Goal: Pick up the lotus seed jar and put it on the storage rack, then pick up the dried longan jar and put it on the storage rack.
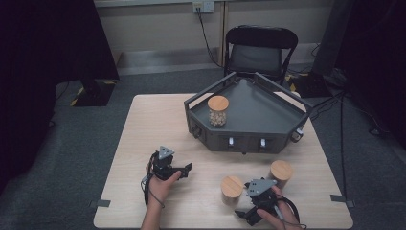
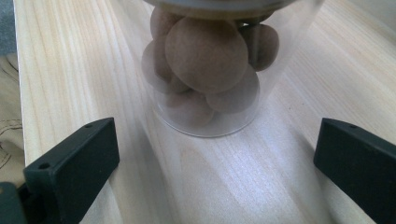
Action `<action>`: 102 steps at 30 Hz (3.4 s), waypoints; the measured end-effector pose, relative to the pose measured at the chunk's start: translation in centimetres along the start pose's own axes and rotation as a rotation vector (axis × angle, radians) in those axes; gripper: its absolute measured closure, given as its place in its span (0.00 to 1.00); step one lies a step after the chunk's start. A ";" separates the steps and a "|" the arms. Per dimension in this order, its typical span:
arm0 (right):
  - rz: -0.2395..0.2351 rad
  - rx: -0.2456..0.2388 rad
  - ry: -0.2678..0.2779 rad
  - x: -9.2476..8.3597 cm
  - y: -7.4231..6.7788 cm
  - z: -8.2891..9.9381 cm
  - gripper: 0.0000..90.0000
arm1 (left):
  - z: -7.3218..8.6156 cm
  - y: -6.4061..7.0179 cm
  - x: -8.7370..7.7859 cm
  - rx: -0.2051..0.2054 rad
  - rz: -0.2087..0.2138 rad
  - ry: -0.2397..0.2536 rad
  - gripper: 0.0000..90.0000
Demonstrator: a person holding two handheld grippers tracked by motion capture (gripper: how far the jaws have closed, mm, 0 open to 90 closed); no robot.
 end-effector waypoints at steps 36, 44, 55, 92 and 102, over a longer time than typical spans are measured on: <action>-0.001 0.000 -0.001 0.0 0.0 0.0 0.00 | 0.9 0.5 -0.4 0.122 -0.063 -0.114 0.04; 0.000 0.000 -0.001 0.0 0.0 0.0 0.00 | 0.9 0.5 -0.3 0.126 -0.070 -0.124 0.00; 0.000 0.000 -0.003 0.0 0.0 0.0 0.00 | 1.1 0.5 -0.5 0.130 -0.065 -0.126 0.00; 0.000 0.051 0.037 -0.3 0.4 -0.1 0.02 | 1.1 0.5 -0.6 0.132 -0.061 -0.125 0.00; -0.015 0.049 0.080 -0.6 0.5 -1.0 0.02 | 1.1 0.5 -0.6 0.132 -0.061 -0.125 0.00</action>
Point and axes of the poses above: each handheld gripper's, and its own axes: x roughly forward along the jaws, z roughly out of its underside, y roughly to its right, the point moved 10 cm from there along x, roughly forward along the jaws, and after that the axes turned 1 degree about z, right-handed, at the moved point
